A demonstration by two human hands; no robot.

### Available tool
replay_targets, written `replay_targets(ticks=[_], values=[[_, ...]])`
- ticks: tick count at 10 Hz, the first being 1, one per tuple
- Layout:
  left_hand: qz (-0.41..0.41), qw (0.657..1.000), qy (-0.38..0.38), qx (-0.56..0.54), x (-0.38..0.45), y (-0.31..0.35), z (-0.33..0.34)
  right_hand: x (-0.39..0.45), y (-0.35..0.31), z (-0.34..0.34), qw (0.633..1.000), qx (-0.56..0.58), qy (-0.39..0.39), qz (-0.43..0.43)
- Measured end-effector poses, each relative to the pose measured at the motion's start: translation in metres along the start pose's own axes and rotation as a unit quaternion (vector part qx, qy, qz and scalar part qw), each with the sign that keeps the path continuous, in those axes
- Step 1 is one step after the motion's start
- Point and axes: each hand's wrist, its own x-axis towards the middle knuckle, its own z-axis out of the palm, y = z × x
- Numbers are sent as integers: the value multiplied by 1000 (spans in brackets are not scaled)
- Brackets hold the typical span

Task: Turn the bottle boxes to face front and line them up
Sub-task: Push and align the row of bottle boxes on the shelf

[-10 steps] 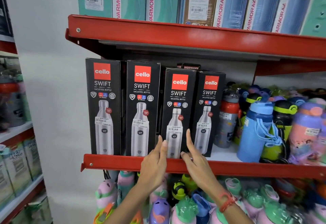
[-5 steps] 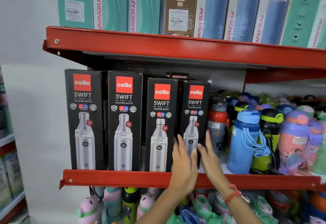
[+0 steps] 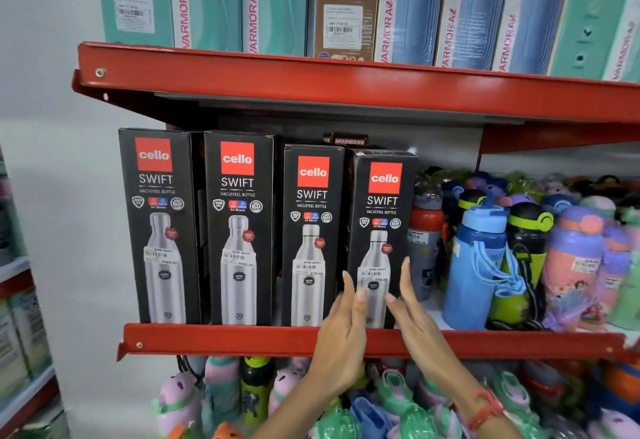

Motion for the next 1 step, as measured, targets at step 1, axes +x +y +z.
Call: replay_targets(ticks=[1], values=[[9, 998, -20, 54, 2, 26, -16, 11, -13, 1, 998, -36, 58, -8]])
